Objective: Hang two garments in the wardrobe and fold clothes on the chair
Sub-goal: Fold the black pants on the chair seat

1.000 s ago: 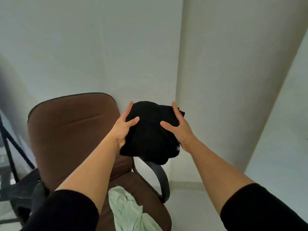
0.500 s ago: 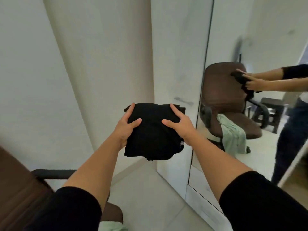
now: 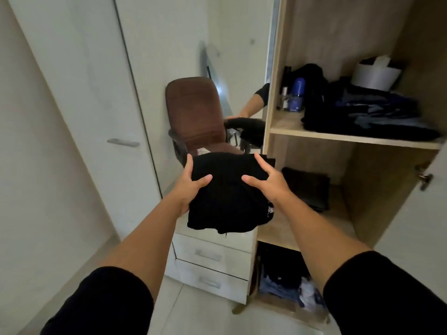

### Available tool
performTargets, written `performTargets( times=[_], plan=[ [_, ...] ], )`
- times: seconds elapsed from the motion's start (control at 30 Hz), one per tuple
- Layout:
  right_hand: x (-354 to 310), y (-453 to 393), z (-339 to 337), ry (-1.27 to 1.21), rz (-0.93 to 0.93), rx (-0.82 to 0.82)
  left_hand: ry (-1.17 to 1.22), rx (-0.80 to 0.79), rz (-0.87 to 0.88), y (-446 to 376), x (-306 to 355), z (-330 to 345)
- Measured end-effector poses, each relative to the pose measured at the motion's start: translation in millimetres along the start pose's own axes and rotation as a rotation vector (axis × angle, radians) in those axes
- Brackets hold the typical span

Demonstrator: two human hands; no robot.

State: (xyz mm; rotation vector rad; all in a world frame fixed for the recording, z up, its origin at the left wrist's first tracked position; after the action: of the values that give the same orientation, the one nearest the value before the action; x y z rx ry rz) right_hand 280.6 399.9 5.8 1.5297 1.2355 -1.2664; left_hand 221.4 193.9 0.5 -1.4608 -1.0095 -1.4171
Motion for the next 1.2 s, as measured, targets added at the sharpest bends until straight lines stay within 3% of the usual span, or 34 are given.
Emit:
performTargets(
  times=[0.23, 0.5, 0.73, 0.93, 1.03, 1.2],
  plan=[
    [66, -18, -118, -0.001, 0.166, 0.186, 0.051, -0.102, -0.122, -58, -44, 135],
    [144, -37, -191, -0.01, 0.325, 0.34, 0.015, -0.222, -0.225, -120, -115, 221],
    [240, -73, -227, -0.002, 0.438, 0.393, -0.096, -0.312, -0.294, -185, -212, 274],
    [335, -136, -256, -0.064, 0.5, 0.34, -0.281, -0.347, -0.243, -256, -301, 317],
    [378, -167, -265, 0.129, 0.481, 0.278, -0.385, -0.344, -0.189, -286, -344, 329],
    [420, -182, -244, 0.678, 0.611, 0.159, -0.994, -0.453, 0.047, -269, -370, 352]
  ],
)
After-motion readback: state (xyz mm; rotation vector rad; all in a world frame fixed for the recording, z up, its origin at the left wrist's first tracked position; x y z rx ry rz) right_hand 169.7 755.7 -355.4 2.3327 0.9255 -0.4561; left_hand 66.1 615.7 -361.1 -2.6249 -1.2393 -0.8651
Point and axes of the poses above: each hand's wrist, its own y-axis away from the middle knuckle, its own z-axis out of the palm, x = y × z, the point moved 2 cm from there along -y, towards the middle knuckle, and after that the axes turned 4 degrees about z, right-handed, at the moved point
